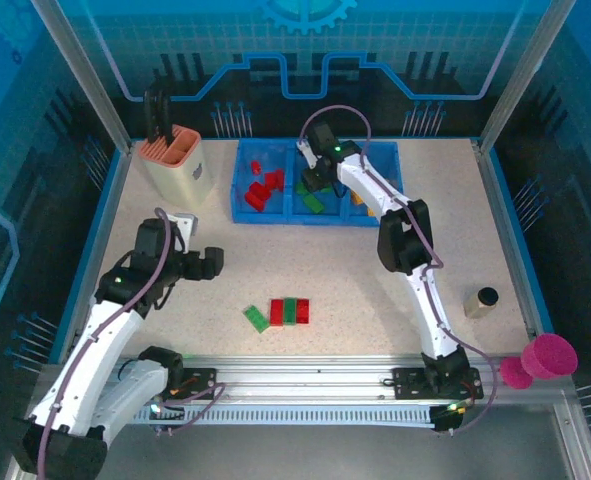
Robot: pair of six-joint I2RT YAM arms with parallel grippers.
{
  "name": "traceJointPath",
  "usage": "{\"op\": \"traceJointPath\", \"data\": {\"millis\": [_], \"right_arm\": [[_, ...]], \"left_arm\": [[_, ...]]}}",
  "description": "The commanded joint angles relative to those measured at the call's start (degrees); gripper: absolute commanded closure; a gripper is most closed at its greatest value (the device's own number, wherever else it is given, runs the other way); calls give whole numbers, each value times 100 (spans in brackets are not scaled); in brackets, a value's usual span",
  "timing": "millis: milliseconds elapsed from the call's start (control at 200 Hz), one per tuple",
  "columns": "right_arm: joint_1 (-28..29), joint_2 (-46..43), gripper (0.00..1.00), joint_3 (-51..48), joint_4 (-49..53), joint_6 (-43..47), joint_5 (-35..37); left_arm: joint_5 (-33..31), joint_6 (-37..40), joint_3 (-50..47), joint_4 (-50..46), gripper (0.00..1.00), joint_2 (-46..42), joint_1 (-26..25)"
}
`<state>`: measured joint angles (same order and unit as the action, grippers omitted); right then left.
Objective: Sort the legos into containers by color
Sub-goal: Place the lego in the container, then pick up the lego from the bottom-center of the table.
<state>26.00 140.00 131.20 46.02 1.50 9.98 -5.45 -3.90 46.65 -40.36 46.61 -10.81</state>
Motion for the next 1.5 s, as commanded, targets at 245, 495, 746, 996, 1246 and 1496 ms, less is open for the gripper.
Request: {"op": "traceJointPath", "data": {"millis": [245, 495, 746, 996, 1246, 1496], "right_arm": [[759, -3108, 40, -3033, -470, -1108, 55], [2197, -4079, 28, -4402, -926, -1173, -291], [3495, -3433, 25, -4098, -89, -2210, 291], [4345, -2547, 22, -3933, -301, -2708, 119], [4440, -1804, 20, -3887, -498, -2721, 168], [4452, -1462, 33, -3831, -467, -2605, 224]], "left_arm": [[266, 30, 33, 54, 1, -132, 153], [307, -17, 4, 43, 1, -373, 176], [-207, -197, 21, -119, 1, -465, 257], [-344, -306, 41, -200, 1, -543, 377], [-318, -321, 30, -205, 1, -631, 378], [-298, -300, 14, -183, 0, -660, 378]]}}
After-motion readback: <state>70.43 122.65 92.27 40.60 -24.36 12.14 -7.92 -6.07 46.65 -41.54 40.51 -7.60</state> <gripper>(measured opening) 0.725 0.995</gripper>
